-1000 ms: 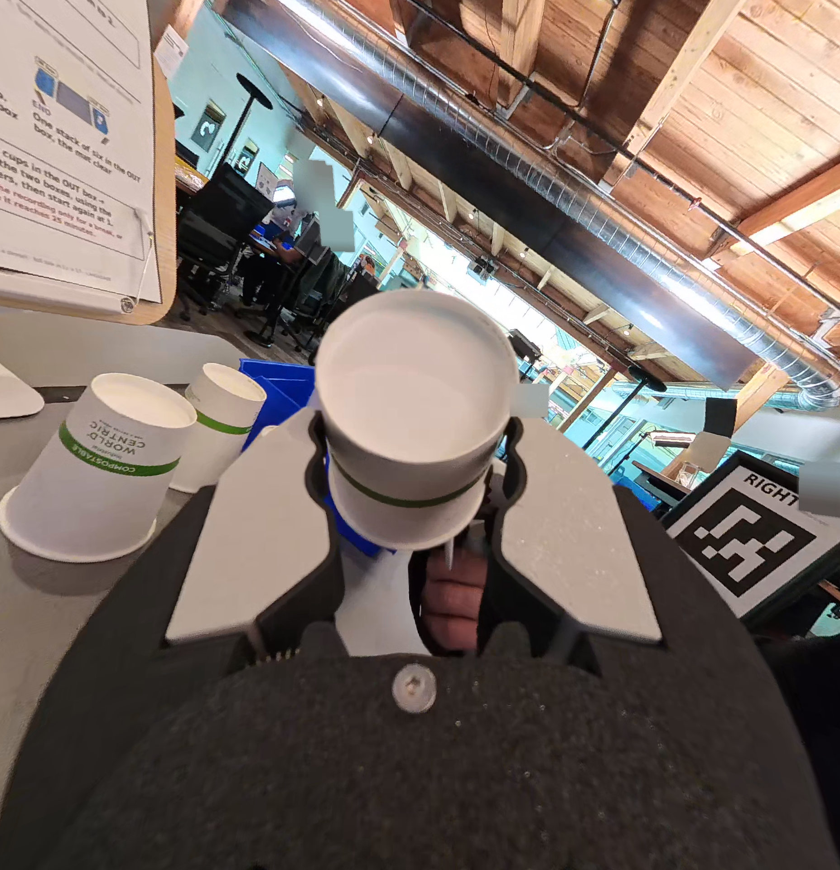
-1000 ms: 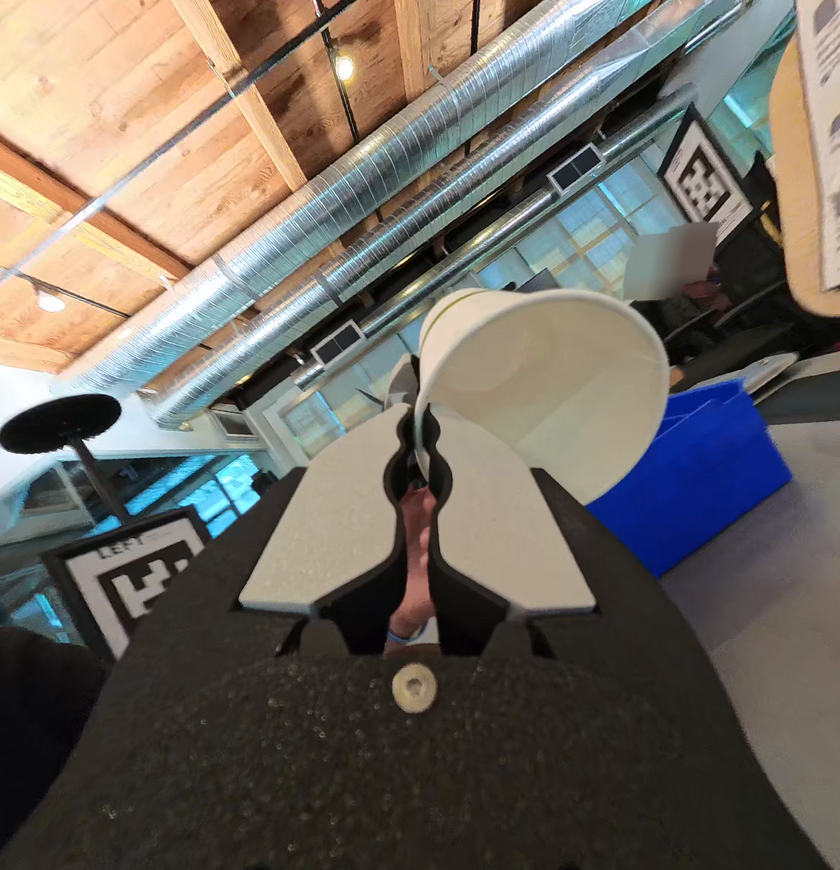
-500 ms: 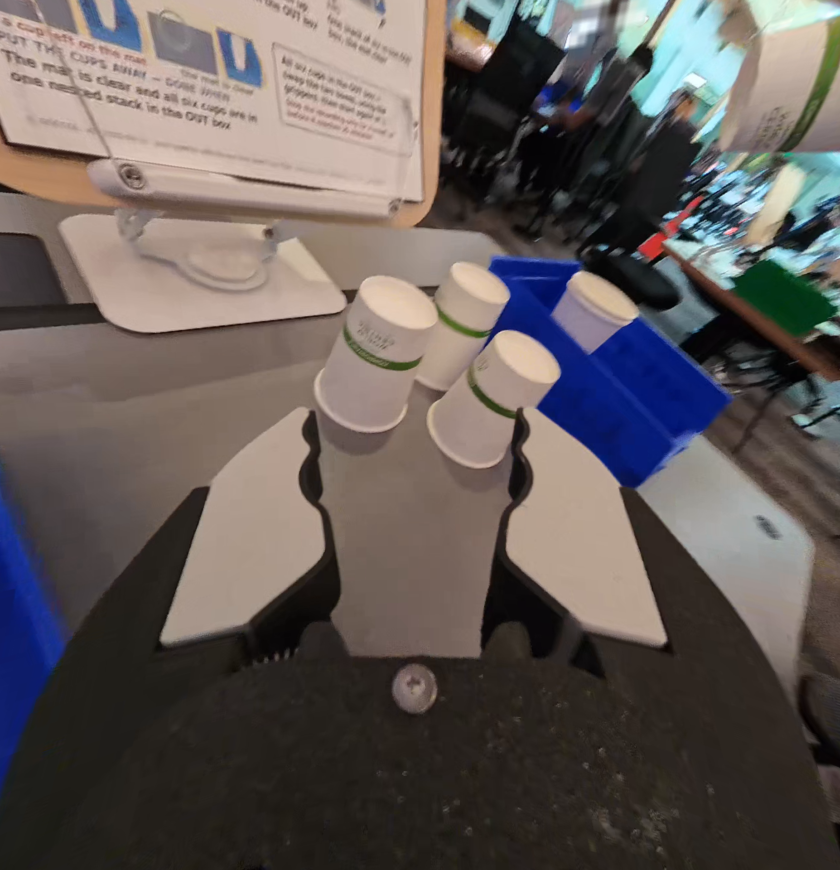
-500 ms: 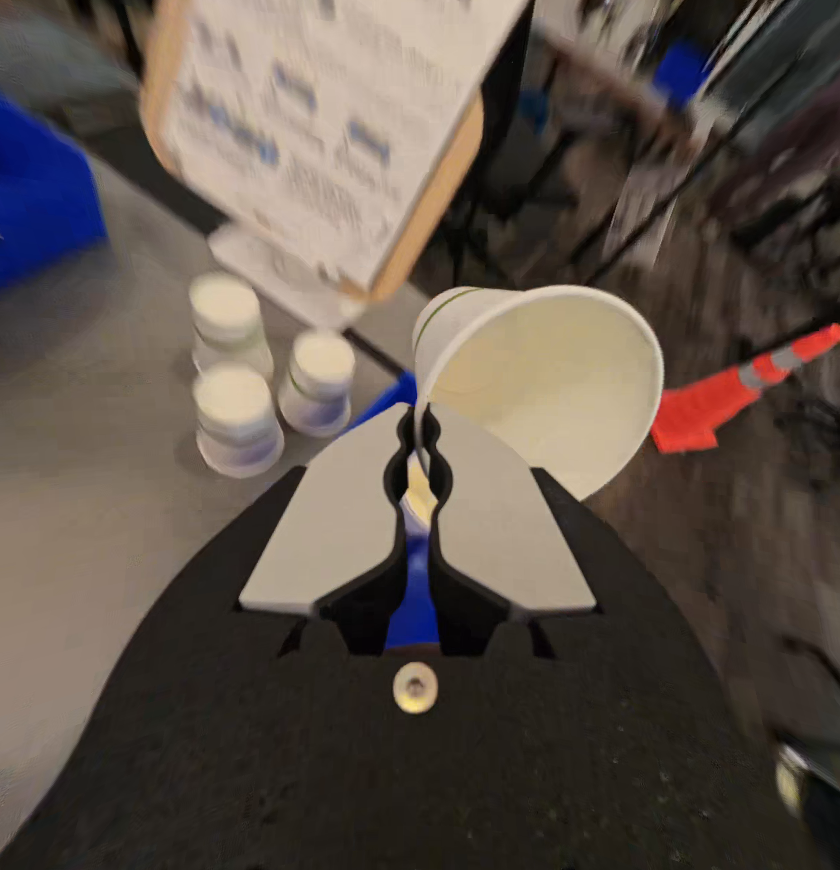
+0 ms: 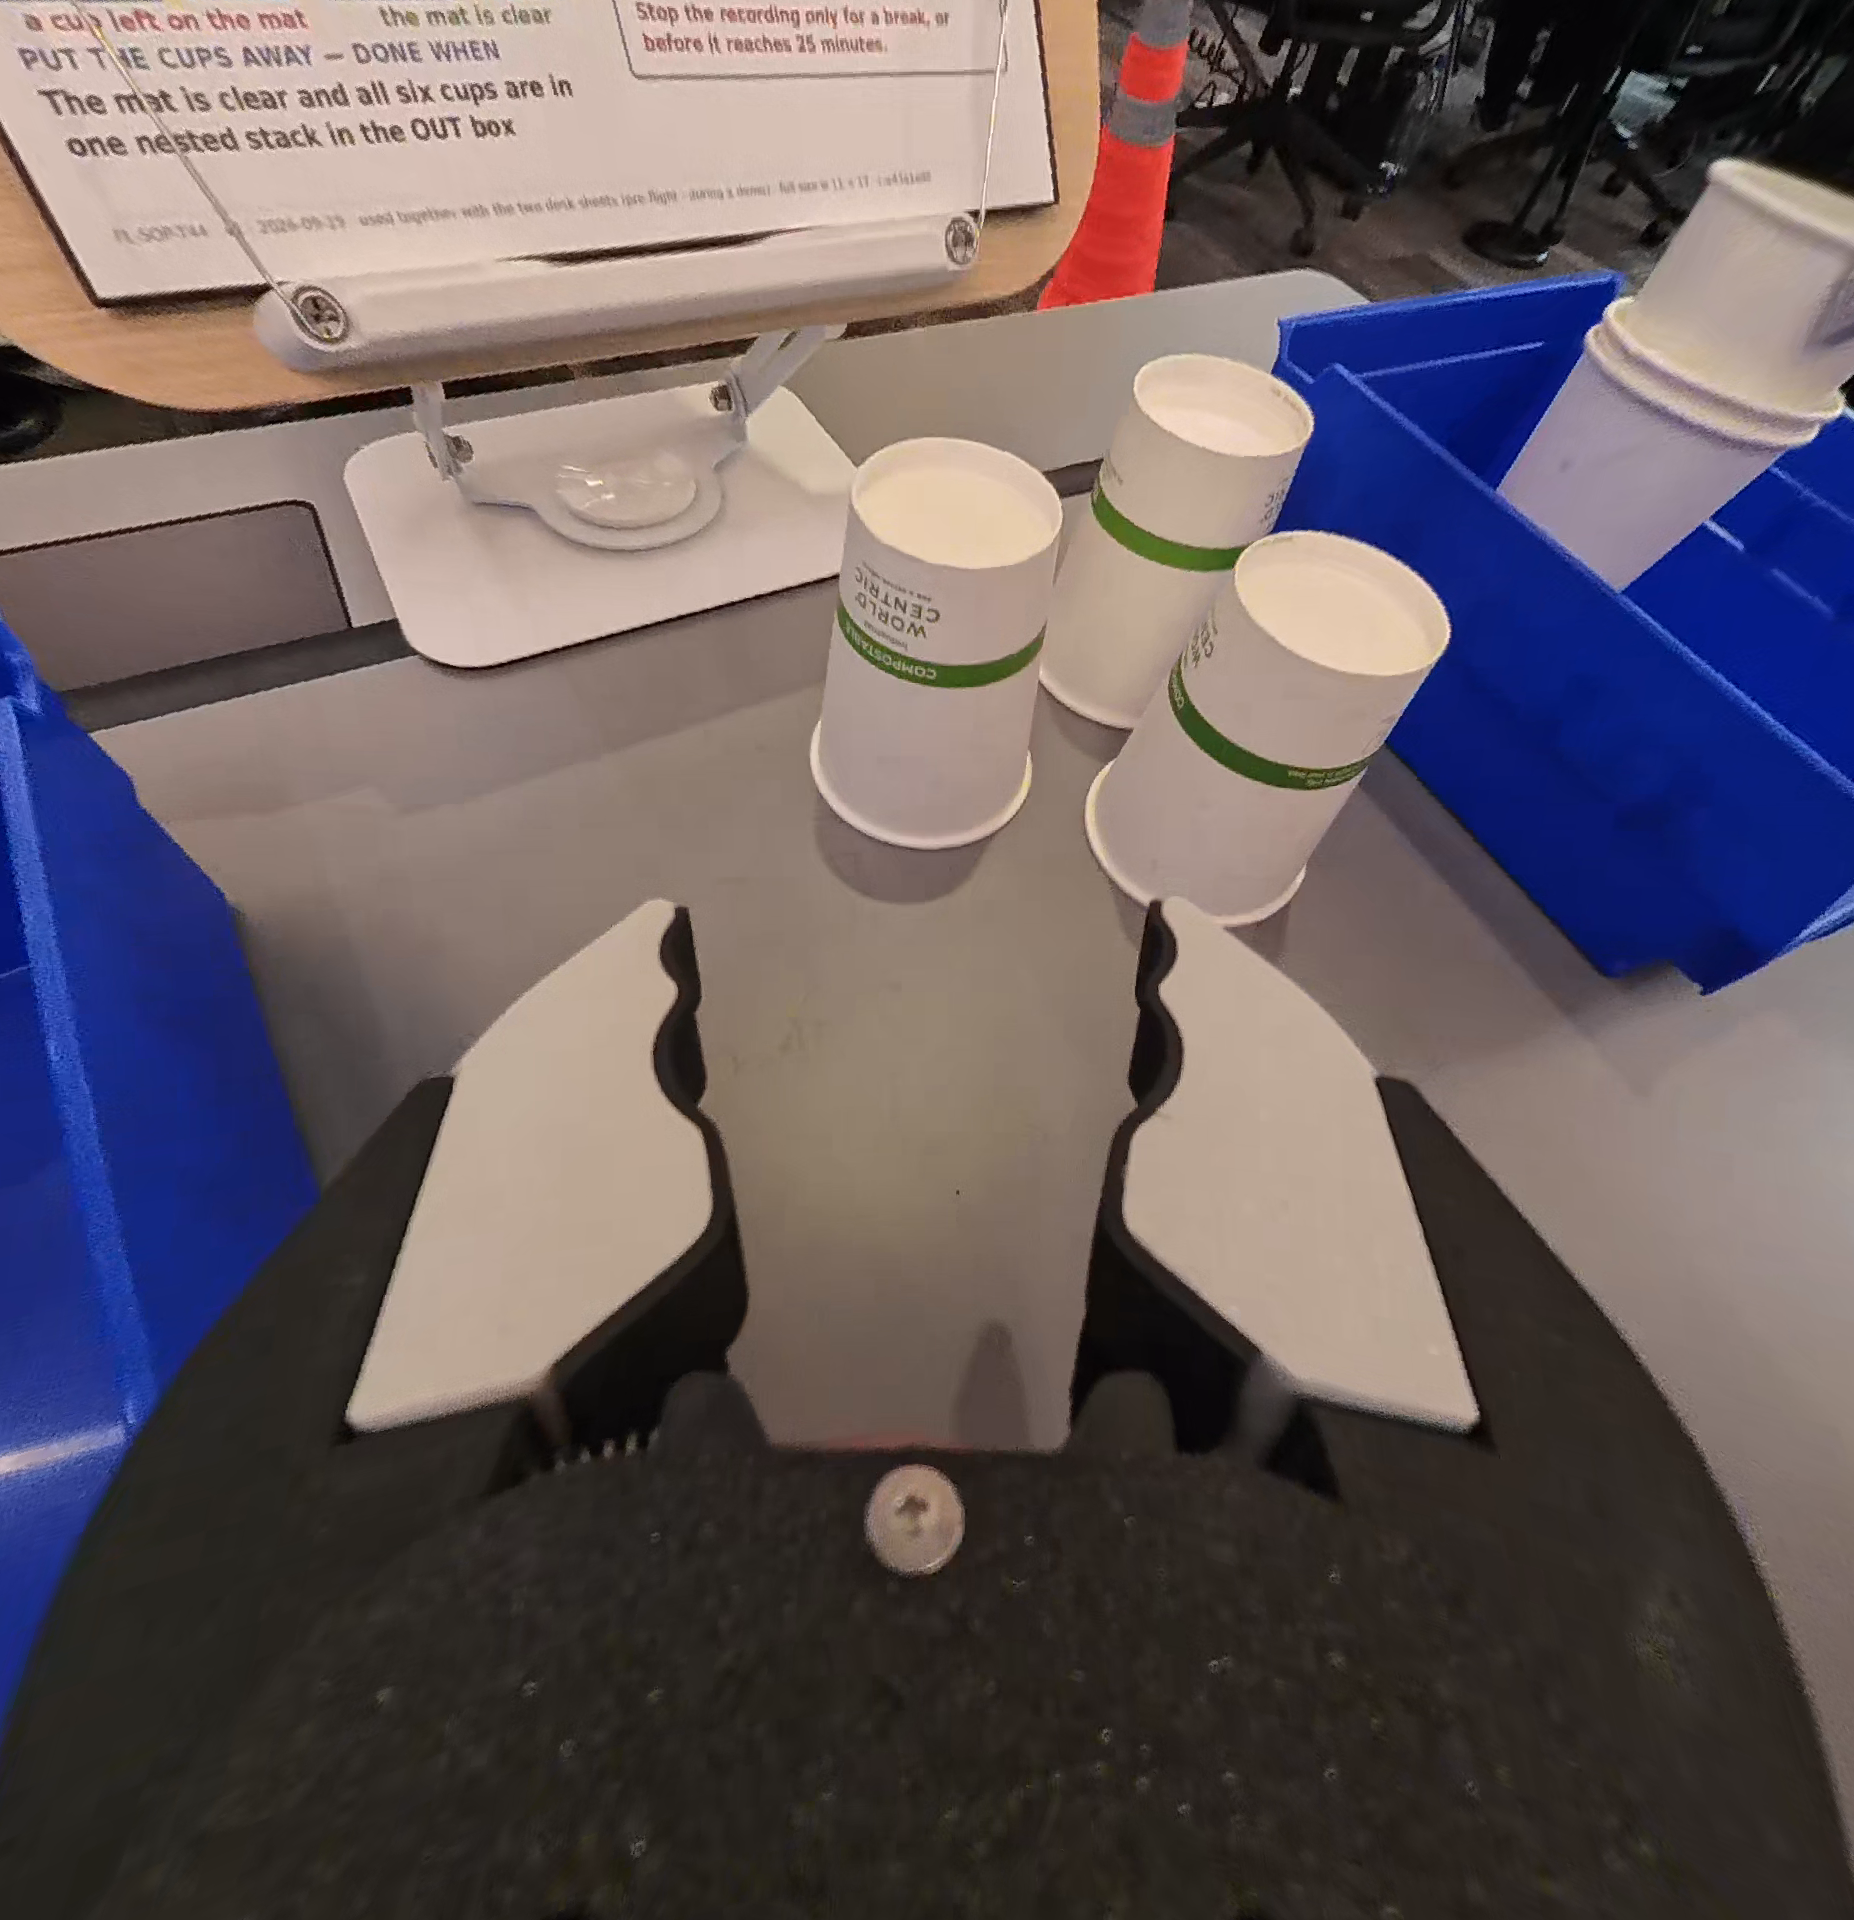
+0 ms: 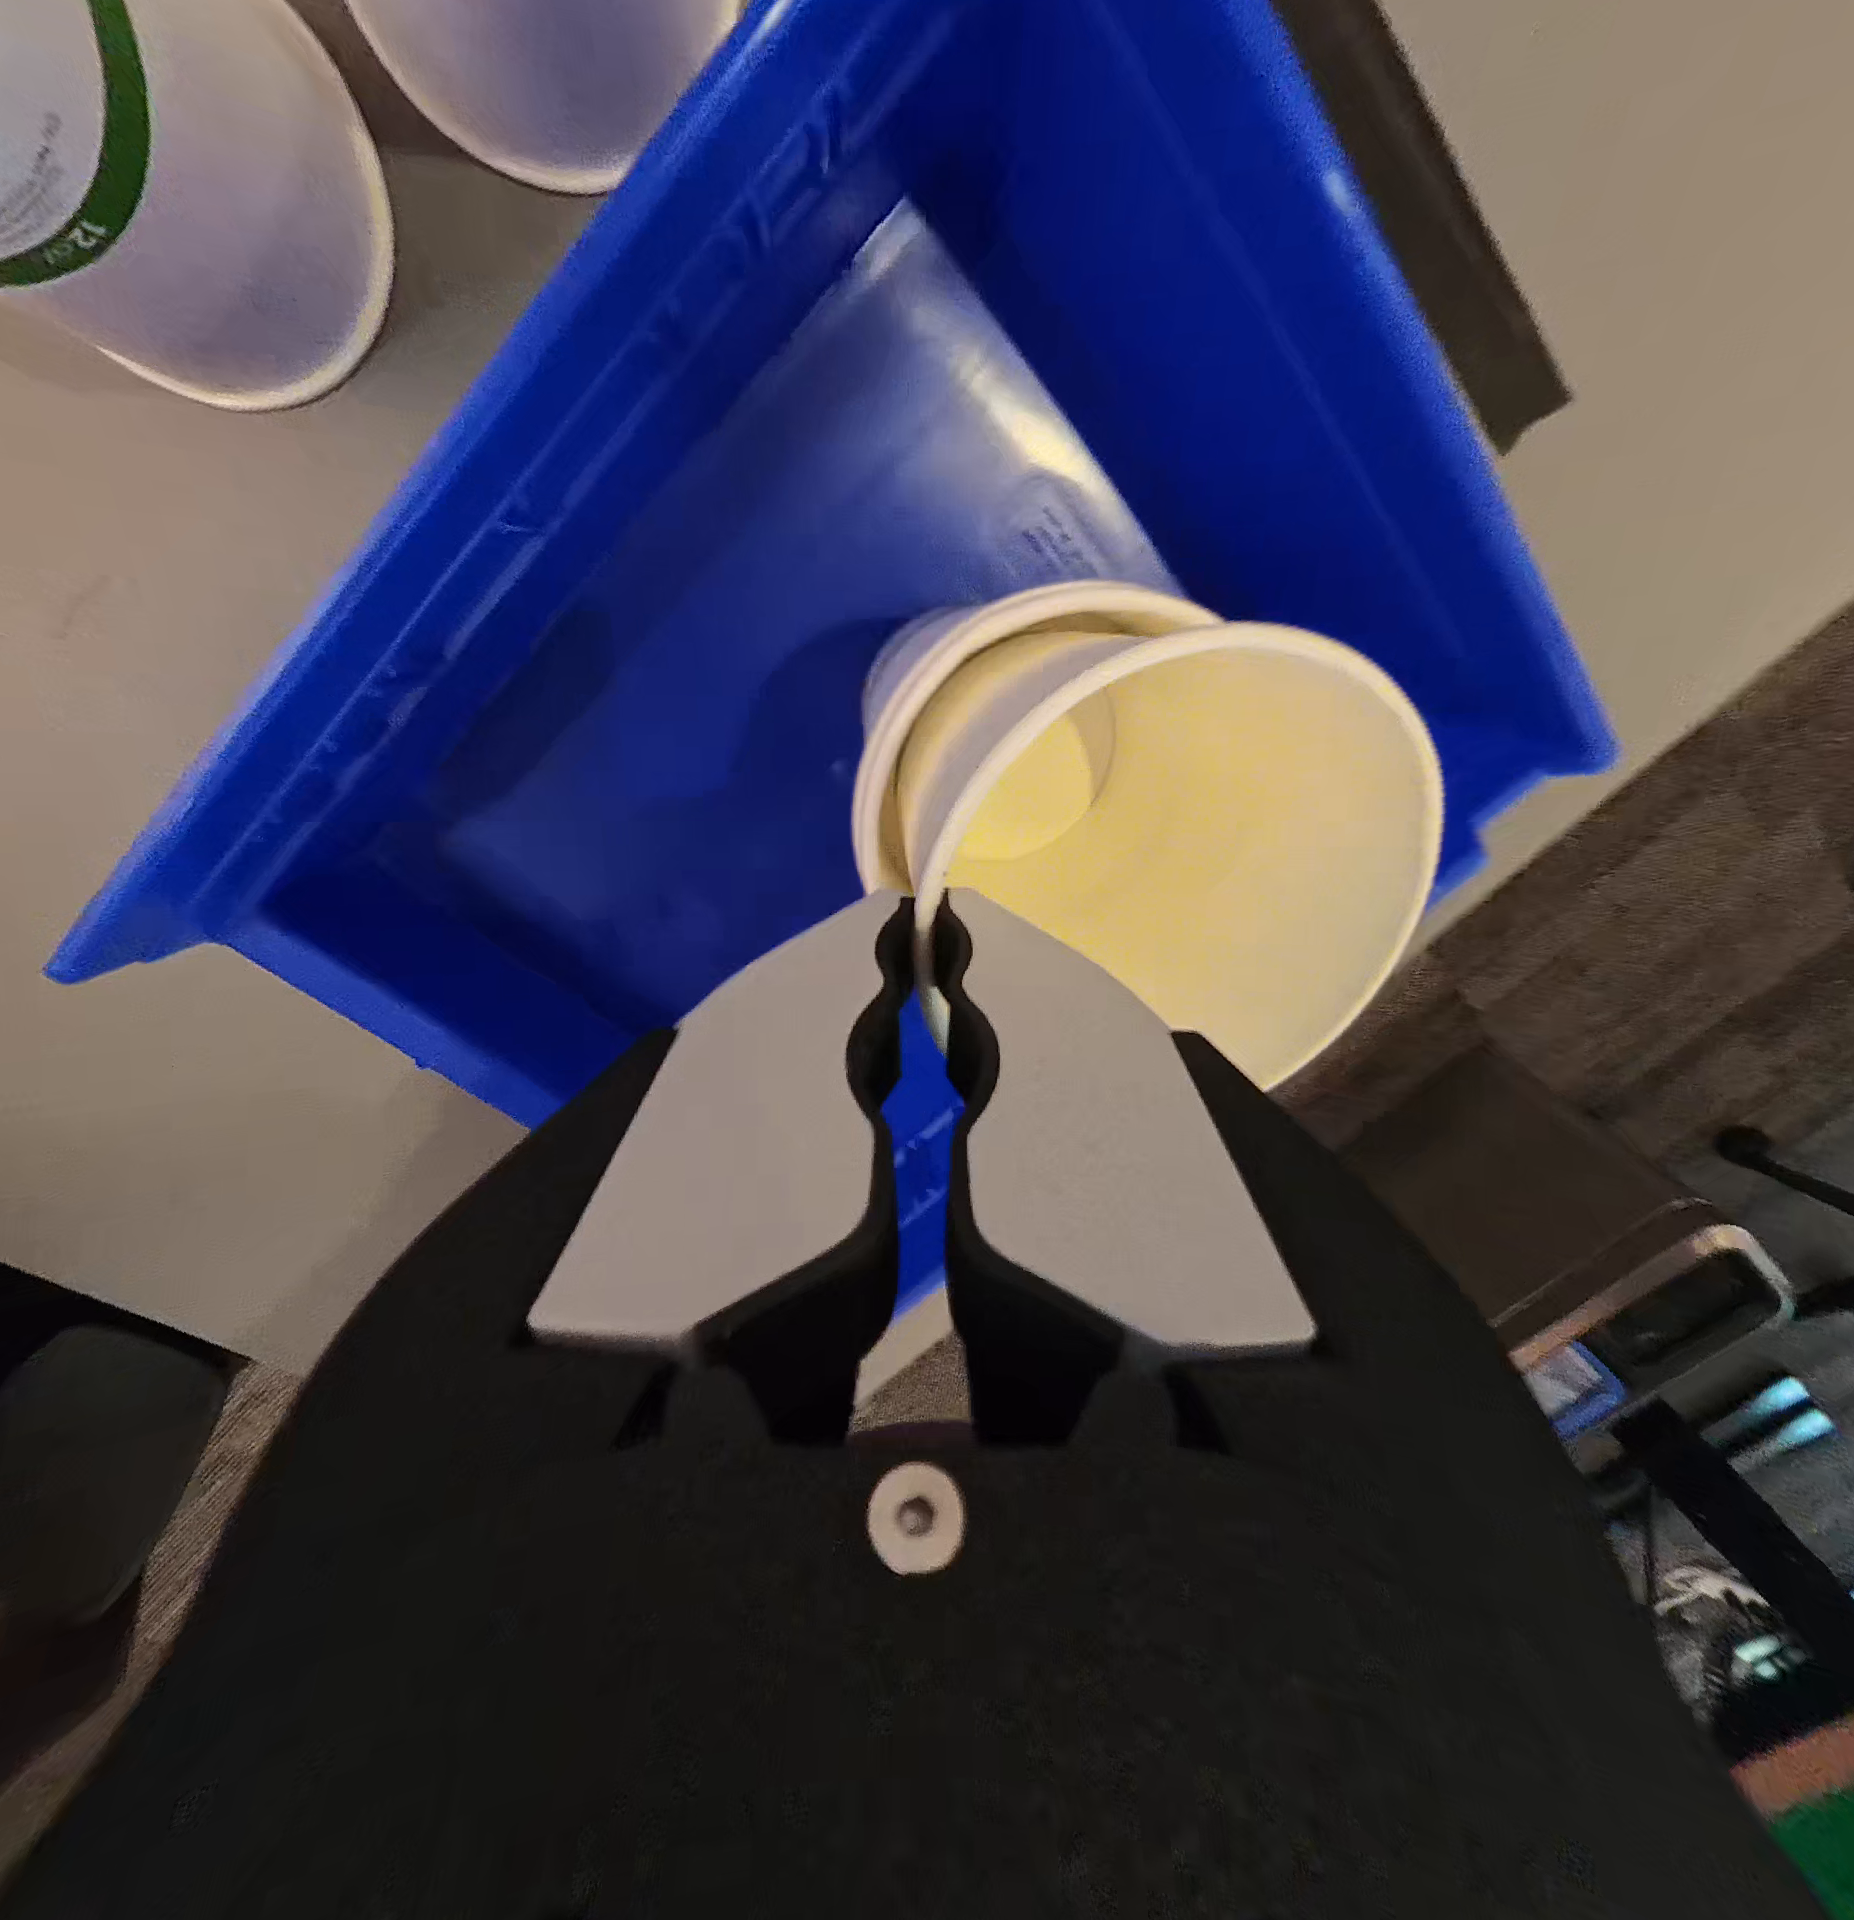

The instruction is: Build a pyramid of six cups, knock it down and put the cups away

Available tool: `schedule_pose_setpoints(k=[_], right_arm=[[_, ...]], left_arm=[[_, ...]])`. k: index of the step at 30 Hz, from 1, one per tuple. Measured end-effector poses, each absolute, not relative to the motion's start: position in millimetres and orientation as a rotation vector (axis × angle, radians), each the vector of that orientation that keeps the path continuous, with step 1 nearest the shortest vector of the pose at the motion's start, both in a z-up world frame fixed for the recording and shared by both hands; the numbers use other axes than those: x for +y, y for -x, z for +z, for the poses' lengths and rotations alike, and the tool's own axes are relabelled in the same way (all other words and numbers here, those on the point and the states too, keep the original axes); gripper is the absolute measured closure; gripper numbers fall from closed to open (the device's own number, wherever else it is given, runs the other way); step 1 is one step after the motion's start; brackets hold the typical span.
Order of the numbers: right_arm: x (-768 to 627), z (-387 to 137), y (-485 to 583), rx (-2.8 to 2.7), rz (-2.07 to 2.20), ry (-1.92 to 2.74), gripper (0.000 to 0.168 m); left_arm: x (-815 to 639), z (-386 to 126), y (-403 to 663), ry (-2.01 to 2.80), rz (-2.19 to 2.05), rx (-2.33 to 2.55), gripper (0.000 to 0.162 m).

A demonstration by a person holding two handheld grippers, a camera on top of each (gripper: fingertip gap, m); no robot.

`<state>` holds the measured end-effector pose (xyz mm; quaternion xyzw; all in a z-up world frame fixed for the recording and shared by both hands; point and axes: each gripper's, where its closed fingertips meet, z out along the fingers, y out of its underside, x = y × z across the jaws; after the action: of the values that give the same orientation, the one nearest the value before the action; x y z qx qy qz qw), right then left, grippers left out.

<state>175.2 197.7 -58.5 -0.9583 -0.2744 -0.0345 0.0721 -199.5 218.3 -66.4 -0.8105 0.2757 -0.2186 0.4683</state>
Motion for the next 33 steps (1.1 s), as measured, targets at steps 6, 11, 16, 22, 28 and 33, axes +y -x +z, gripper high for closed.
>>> schedule_pose_setpoints(k=[6, 11, 16, 22, 28, 33], right_arm=[[199, -69, -164, -0.792, 0.029, 2.866, 0.135], [201, -5, -117, -0.684, 0.0, 2.447, 0.127], [123, 18, 27, -0.5, 0.507, 1.85, 0.128], [39, -82, 140, -0.525, 0.789, 1.76, 0.133], [22, -116, 155, -0.565, 0.848, 1.831, 0.135], [27, -120, 146, -0.571, 0.799, 1.834, 0.137]], left_arm=[[215, -74, 202, 1.997, -0.513, 0.701, 0.081], [216, -75, 202, 1.999, -0.524, 0.71, 0.082], [218, -77, 179, 1.962, -0.622, 0.834, 0.079], [278, -78, 143, 1.969, -0.611, 0.88, 0.072], [326, -114, 112, 2.073, -0.577, 0.918, 0.068], [328, -110, 105, 2.003, -0.598, 0.946, 0.102]])
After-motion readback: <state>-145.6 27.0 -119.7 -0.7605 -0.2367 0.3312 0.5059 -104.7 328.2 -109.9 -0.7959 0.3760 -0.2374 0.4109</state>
